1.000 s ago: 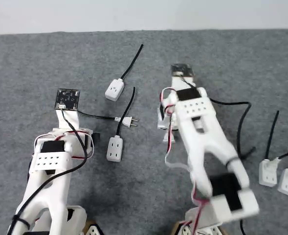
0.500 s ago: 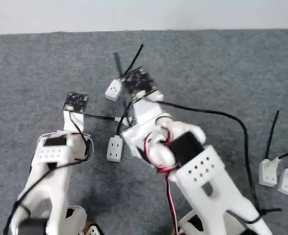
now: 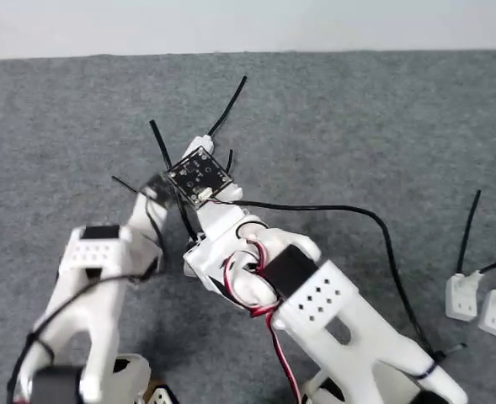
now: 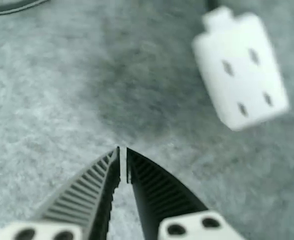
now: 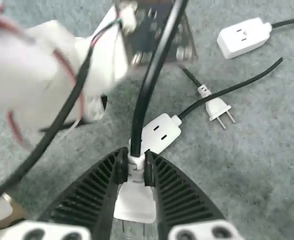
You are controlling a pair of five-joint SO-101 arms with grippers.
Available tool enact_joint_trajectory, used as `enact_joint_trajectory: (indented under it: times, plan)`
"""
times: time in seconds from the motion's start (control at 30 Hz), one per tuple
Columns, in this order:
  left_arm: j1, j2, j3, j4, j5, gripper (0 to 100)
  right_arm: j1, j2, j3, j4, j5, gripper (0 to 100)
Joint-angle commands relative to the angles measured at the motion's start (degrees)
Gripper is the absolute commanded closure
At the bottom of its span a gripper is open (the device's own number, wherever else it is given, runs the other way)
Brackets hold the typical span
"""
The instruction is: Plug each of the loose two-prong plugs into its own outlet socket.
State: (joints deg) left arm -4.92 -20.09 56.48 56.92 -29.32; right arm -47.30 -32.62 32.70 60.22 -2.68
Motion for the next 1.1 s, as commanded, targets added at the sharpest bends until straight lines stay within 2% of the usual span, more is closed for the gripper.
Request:
enact_joint_trajectory:
  times: [0.0, 0.13, 0.33, 0.47, 0.5, 0.57, 0.7, 0.8, 0.87, 1.07]
  plan:
    - [3.25, -13.19, 7.52, -2.29, -2.99, 99, -0.40, 1.63, -0.79, -1.54, 0.26, 99.1]
    - [3.69, -21.80, 12.88, -2.02, -6.59, 99, -0.13, 1.80, -0.88, -1.54, 0.44, 99.1]
    - [5.98, -30.42, 17.80, -1.14, -7.56, 99, -0.13, 1.80, -0.88, -1.63, 0.09, 99.1]
    - [5.54, -33.41, 19.30, -2.29, -7.21, 99, 2.33, 2.24, -0.79, -3.65, -6.15, 99.1]
    - [5.45, -33.67, 19.82, -4.13, -6.33, 99, 3.30, 2.33, -0.62, -4.26, -7.65, 99.1]
    - [3.60, -34.46, 20.97, -8.62, -0.18, 99, 4.26, 2.51, -0.35, -5.05, -10.46, 99.1]
    - [-4.22, -34.37, 19.12, -16.18, 13.01, 99, 5.49, 5.93, 1.14, -9.36, -14.86, 99.1]
    - [-9.14, -34.20, 17.10, -17.93, 18.90, 99, 6.29, 10.42, 1.67, -13.49, -16.00, 99.1]
    - [-10.64, -34.20, 16.57, -18.64, 21.10, 99, 6.37, 13.14, 1.41, -15.69, -16.00, 99.1]
    - [-10.73, -34.20, 16.66, -19.08, 21.10, 99, 6.37, 17.54, 1.32, -19.38, -15.74, 99.1]
